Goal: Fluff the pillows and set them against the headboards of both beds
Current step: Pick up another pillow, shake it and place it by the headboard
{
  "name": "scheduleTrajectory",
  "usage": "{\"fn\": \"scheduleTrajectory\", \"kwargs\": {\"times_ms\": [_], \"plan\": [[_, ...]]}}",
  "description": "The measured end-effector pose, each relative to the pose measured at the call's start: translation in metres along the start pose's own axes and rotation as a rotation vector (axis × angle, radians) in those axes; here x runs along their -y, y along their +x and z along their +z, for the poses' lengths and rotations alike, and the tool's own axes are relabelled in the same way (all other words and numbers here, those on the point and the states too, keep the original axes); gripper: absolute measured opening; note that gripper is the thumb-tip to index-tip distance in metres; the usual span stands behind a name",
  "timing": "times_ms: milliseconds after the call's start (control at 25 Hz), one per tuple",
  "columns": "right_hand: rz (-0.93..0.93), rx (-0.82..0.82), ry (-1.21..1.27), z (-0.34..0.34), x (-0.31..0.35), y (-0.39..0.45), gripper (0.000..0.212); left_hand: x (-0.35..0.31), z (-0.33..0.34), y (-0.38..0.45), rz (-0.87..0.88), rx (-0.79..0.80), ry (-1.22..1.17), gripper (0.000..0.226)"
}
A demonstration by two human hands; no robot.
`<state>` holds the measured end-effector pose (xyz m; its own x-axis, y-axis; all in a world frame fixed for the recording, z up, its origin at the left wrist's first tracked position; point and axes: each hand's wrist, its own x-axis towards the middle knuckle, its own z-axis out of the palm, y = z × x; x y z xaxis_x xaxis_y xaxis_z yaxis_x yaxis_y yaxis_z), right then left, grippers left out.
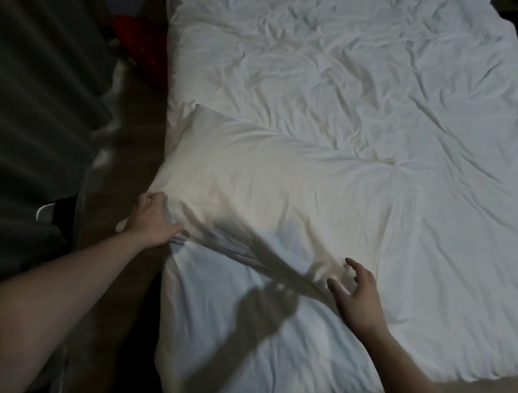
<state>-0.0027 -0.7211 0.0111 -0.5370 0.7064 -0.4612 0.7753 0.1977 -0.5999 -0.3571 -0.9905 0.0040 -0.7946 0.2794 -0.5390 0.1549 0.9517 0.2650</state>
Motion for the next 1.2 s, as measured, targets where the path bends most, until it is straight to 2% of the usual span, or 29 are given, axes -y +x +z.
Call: {"fn": "scheduleTrajectory", "kwargs": {"times_ms": [160, 240, 320, 400, 480, 560, 600, 720, 880, 960, 1000, 1120, 1200], "plan": [[-0.012, -0.045, -0.196, 0.030, -0.026, 0.031, 0.074, 0.023, 0.022, 0.050, -0.107, 0.032, 0.002, 0.131], [-0.016, -0.051, -0.236, 0.048, -0.036, 0.040, 0.083, 0.028, 0.037, 0.069, -0.161, 0.067, -0.078, 0.134], [-0.023, -0.060, -0.291, 0.060, -0.043, 0.047, 0.094, 0.025, 0.047, 0.083, -0.184, 0.031, -0.149, 0.113], [-0.035, -0.077, -0.399, 0.066, -0.047, 0.053, 0.099, 0.020, 0.045, 0.088, -0.174, -0.084, -0.173, 0.074], [-0.050, -0.109, -0.486, 0.064, -0.041, 0.058, 0.079, 0.015, 0.032, 0.076, -0.129, -0.176, -0.211, 0.051], [-0.070, -0.146, -0.494, 0.053, -0.029, 0.064, 0.041, 0.005, 0.012, 0.053, -0.052, -0.200, -0.261, 0.044], [-0.097, -0.156, -0.469, 0.044, -0.020, 0.060, 0.032, 0.001, 0.001, 0.038, -0.004, -0.213, -0.267, 0.039], [-0.156, -0.273, -0.266, 0.000, 0.004, 0.035, 0.040, -0.025, -0.038, -0.012, 0.089, -0.235, -0.292, 0.022], [-0.147, -0.566, 0.057, -0.081, 0.064, -0.005, 0.016, -0.067, -0.108, -0.085, 0.130, -0.389, -0.485, 0.020], [-0.198, -0.633, 0.081, -0.111, 0.095, -0.020, 0.012, -0.073, -0.145, -0.111, 0.077, -0.449, -0.557, 0.023], [-0.213, -0.641, 0.047, -0.122, 0.106, -0.029, 0.014, -0.071, -0.158, -0.116, 0.047, -0.436, -0.521, 0.024], [-0.186, -0.496, -0.170, -0.129, 0.103, -0.036, 0.020, -0.049, -0.162, -0.116, -0.033, -0.236, -0.169, 0.032], [-0.109, -0.317, -0.305, -0.112, 0.083, -0.034, 0.021, -0.032, -0.139, -0.119, -0.092, -0.155, -0.152, 0.029]]}}
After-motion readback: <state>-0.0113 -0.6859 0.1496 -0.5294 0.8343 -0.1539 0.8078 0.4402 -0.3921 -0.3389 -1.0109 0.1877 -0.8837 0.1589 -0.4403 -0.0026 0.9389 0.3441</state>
